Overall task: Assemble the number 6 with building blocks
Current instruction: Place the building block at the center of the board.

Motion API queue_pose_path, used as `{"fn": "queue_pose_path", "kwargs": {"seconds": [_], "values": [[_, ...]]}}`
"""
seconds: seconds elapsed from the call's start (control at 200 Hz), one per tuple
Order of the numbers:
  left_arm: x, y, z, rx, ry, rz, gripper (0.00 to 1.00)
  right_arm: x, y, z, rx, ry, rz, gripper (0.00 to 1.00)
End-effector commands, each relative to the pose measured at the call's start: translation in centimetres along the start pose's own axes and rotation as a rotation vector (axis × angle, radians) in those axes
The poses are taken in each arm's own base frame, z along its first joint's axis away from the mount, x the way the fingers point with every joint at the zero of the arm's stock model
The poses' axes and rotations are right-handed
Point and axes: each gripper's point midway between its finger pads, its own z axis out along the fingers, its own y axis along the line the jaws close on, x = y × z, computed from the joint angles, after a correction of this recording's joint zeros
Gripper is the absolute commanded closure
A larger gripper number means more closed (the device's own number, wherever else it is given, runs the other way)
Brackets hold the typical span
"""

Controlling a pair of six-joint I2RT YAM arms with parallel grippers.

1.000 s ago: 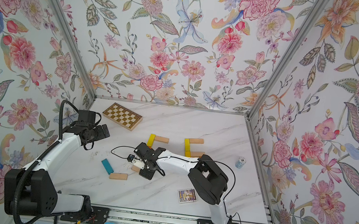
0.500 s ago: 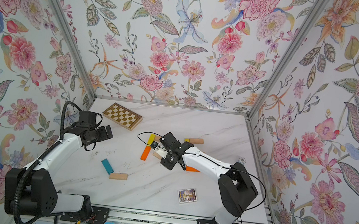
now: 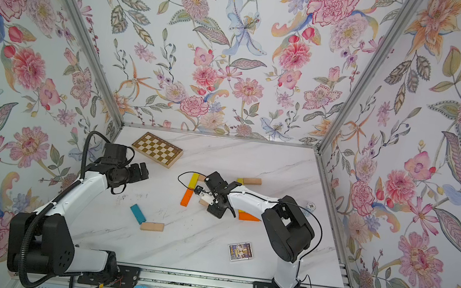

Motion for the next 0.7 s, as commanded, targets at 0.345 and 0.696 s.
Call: {"fn": "queue_pose_path", "kwargs": {"seconds": [0.345,0.696], "values": [[0.3,-0.5,0.6,0.019,0.013,0.03,0.01,-2.7,-1.5,1.3,-0.004,-0.032,-0.052,0.67],[0.4,-1.1,-0.1,0.023,0.002,0.077,0.01,-7.3,-5.3,-6.2,0.117,-0.211,0.022,0.46]]}}
